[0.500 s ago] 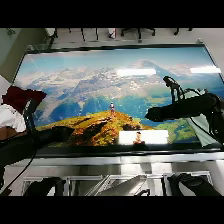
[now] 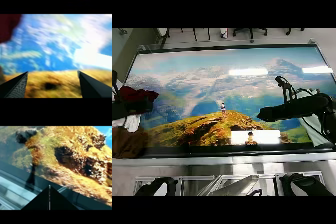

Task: Fold the shirts.

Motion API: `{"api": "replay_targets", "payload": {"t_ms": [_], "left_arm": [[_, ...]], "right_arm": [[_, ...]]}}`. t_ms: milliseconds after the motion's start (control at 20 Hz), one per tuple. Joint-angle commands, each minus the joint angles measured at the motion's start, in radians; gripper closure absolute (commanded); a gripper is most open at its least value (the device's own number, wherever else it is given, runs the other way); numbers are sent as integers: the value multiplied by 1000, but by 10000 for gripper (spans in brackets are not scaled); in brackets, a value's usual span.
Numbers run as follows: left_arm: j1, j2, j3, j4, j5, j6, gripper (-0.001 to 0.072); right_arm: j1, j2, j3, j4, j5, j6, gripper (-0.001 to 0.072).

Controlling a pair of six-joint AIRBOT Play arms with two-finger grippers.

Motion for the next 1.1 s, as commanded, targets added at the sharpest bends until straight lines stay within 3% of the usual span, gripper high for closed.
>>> {"api": "replay_targets", "payload": {"t_ms": [0,200,400,450,500,550,800,1050], "left_arm": [[171,-378,221,103,-105,50,4],[191,-784,462,108,-56,52,4],[191,-991,616,142,61,51,7],[191,-1024,659,163,111,51,60],[191,-1046,692,169,159,51,315],[191,-1058,726,168,214,51,697],[122,-945,911,7,307,52,693],[-120,-598,967,-90,287,59,693]], "right_arm": [[1,1,0,0,1,0,692],[1,1,0,0,1,0,692],[1,1,0,0,1,0,692],[1,1,0,0,1,0,692],[1,1,0,0,1,0,692],[1,1,0,0,1,0,692],[1,1,0,0,1,0,692],[1,1,0,0,1,0,692]]}}
